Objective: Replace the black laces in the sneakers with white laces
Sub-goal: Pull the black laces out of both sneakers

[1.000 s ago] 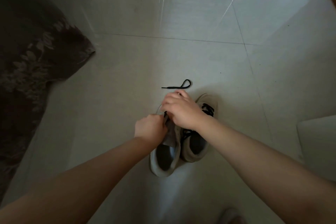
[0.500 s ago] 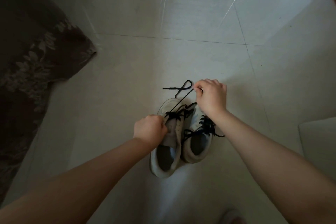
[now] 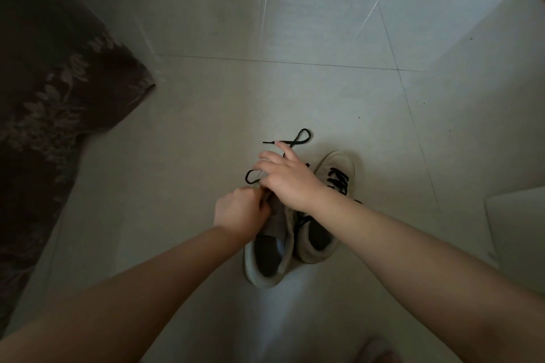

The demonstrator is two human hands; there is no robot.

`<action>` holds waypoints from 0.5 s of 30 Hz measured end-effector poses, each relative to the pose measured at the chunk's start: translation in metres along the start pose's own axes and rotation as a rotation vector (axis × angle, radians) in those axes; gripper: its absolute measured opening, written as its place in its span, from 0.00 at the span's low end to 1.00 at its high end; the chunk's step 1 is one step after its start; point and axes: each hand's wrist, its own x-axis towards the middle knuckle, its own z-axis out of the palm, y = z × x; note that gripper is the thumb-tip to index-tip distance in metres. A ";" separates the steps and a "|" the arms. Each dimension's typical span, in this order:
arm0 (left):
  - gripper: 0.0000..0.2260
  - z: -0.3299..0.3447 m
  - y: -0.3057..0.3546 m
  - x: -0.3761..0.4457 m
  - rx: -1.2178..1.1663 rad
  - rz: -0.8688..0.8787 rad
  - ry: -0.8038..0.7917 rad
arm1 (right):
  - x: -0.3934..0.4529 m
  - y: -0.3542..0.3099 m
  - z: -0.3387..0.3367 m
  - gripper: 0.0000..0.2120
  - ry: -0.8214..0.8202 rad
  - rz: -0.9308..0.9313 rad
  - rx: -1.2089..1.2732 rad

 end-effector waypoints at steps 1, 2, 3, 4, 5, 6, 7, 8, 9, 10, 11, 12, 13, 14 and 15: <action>0.11 -0.001 0.000 0.000 -0.001 -0.003 0.001 | 0.001 0.002 -0.001 0.06 0.006 -0.002 0.001; 0.11 -0.001 0.000 -0.001 -0.001 -0.005 0.004 | 0.002 0.003 -0.002 0.07 0.021 -0.001 0.000; 0.11 -0.001 0.000 -0.001 -0.005 -0.008 0.008 | 0.003 0.004 -0.003 0.08 0.043 0.012 0.003; 0.11 -0.001 -0.001 -0.001 -0.011 -0.012 0.011 | 0.002 0.006 -0.004 0.09 0.093 0.040 0.015; 0.11 -0.001 -0.001 -0.001 -0.016 -0.015 0.015 | 0.002 0.009 -0.005 0.10 0.155 0.094 0.048; 0.11 -0.002 -0.002 -0.001 -0.015 -0.015 0.019 | 0.001 0.013 -0.008 0.10 0.240 0.182 0.089; 0.11 -0.002 -0.002 0.000 -0.009 -0.013 0.023 | 0.000 0.019 -0.015 0.09 0.330 0.296 0.123; 0.11 -0.001 -0.002 0.000 -0.006 -0.011 0.026 | -0.001 0.028 -0.021 0.07 0.415 0.425 0.145; 0.11 -0.001 -0.003 0.000 -0.008 -0.006 0.025 | -0.004 0.037 -0.028 0.05 0.459 0.554 0.179; 0.11 -0.001 -0.003 0.000 -0.013 -0.002 0.021 | -0.009 0.046 -0.035 0.05 0.483 0.661 0.204; 0.11 -0.001 -0.002 0.000 -0.016 -0.002 0.018 | -0.012 0.054 -0.040 0.04 0.491 0.737 0.203; 0.11 -0.001 -0.002 0.000 -0.016 -0.005 0.015 | -0.015 0.059 -0.042 0.05 0.463 0.788 0.187; 0.11 -0.001 -0.002 0.000 -0.014 -0.008 0.015 | -0.018 0.059 -0.042 0.07 0.387 0.814 0.174; 0.11 0.000 -0.002 0.000 -0.011 -0.011 0.016 | -0.019 0.055 -0.039 0.10 0.294 0.801 0.165; 0.11 0.000 -0.002 0.000 -0.008 -0.014 0.016 | -0.020 0.047 -0.034 0.15 0.232 0.734 0.161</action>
